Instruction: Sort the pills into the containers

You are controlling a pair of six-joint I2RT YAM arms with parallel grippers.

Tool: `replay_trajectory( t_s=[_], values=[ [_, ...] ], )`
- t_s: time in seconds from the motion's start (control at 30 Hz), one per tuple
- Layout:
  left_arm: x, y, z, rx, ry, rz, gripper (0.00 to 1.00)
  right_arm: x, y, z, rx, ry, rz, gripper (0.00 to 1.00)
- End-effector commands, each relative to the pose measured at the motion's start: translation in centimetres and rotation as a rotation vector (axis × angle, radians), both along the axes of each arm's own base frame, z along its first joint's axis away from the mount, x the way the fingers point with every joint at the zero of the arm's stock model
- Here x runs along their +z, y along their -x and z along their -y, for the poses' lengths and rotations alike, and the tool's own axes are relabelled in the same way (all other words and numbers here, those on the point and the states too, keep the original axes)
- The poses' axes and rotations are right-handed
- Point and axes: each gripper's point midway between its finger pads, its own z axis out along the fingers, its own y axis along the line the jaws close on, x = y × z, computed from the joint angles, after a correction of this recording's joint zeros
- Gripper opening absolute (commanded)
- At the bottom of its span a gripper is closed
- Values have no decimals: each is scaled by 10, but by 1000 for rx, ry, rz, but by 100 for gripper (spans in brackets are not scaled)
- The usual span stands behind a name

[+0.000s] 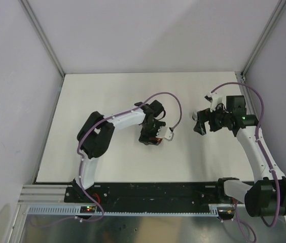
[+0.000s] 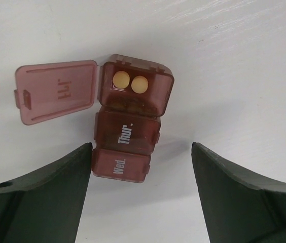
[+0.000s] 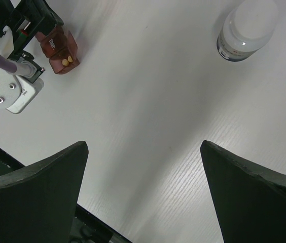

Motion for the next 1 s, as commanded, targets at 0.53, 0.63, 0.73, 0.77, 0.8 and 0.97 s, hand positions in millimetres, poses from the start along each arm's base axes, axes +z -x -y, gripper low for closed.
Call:
replay_trajectory(
  t_s=[0.53, 0.63, 0.73, 0.77, 0.8, 0.97],
  values=[
    [13, 1, -1, 199, 25, 10, 68, 6, -1, -7, 18, -45, 16, 100],
    [13, 0, -1, 210, 35, 19, 64, 6, 0, -7, 25, -49, 13, 99],
    [12, 1, -2, 215, 40, 24, 59, 8, 1, -10, 34, -58, 18, 99],
    [12, 1, -3, 218, 42, 26, 58, 9, 0, -10, 33, -60, 21, 99],
    [12, 1, -3, 221, 45, 28, 55, 10, 0, -10, 35, -64, 24, 99],
    [16, 3, -5, 238, 61, 29, 41, 13, -1, -13, 26, -87, 27, 99]
  ],
)
